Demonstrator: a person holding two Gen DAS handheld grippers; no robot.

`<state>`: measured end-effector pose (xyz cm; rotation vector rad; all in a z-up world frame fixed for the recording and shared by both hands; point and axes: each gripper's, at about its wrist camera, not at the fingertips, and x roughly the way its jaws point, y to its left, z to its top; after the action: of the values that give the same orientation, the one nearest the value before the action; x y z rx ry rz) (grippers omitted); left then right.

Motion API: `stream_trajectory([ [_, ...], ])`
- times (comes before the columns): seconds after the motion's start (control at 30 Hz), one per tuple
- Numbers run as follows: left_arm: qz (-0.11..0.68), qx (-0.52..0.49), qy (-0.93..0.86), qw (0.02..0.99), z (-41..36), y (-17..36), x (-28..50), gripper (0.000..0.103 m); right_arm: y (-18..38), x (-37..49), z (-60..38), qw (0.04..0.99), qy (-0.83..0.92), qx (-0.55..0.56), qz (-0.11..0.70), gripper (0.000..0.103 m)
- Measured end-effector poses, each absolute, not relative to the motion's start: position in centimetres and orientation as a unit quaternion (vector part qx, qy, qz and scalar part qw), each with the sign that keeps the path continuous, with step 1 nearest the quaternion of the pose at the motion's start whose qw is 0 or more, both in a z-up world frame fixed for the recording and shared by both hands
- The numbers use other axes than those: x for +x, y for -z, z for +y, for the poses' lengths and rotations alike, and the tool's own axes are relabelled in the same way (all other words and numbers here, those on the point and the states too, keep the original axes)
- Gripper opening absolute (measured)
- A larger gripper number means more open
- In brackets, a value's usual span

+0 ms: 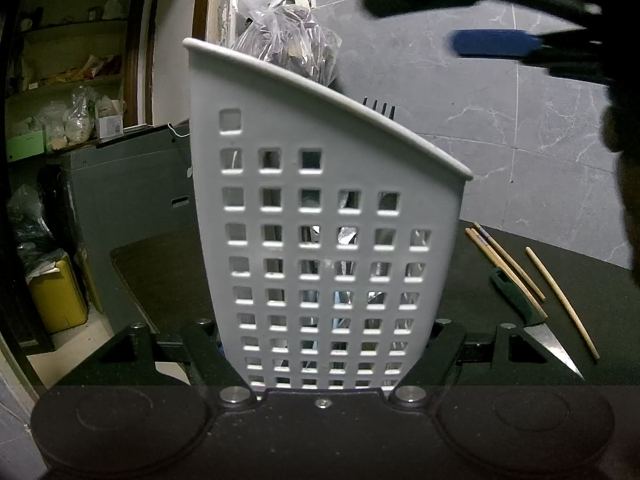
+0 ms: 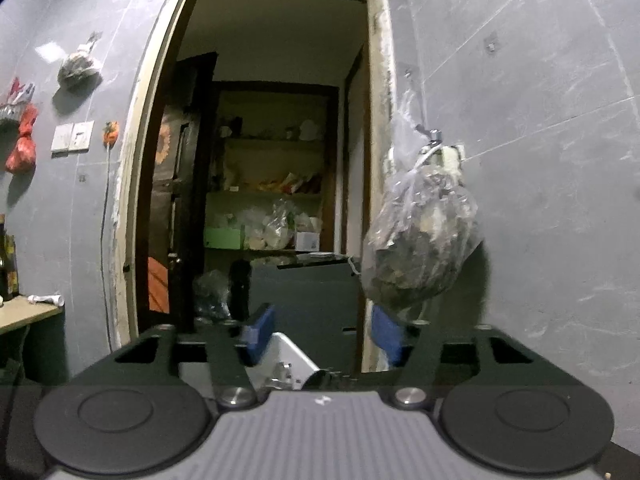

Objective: Organize utensils
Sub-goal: 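Move the right gripper down toward the green-handled knife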

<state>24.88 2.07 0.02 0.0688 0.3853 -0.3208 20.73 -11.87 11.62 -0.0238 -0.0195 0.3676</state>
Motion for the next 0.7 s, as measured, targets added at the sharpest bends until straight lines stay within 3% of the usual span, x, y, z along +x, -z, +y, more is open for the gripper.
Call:
stream_trajectory([
  [0.07, 0.191, 0.034, 0.159, 0.968, 2.1, 0.0, 24.9, 0.076, -11.9, 19.9, -13.0, 0.984, -0.176, -0.005, -0.016, 0.082],
  [0.13, 0.191, 0.034, 0.159, 0.968, 2.1, 0.0, 24.9, 0.076, -12.0, 19.0, -14.1, 0.986, -0.165, -0.003, -0.02, 0.099],
  [0.17, 0.191, 0.034, 0.159, 0.968, 2.1, 0.0, 24.9, 0.076, -12.1, 18.4, -14.8, 0.987, -0.157, -0.005, -0.023, 0.101],
  [0.37, 0.194, 0.038, 0.155, 0.968, 2.0, -0.2, 24.9, 0.076, -10.7, 15.5, -18.5, 0.996, -0.081, -0.028, -0.009, 0.103],
  [0.7, 0.198, 0.047, 0.143, 0.969, 1.5, -0.5, 24.3, 0.076, -4.9, 13.6, -24.8, 0.989, 0.006, 0.004, 0.147, 0.103],
])
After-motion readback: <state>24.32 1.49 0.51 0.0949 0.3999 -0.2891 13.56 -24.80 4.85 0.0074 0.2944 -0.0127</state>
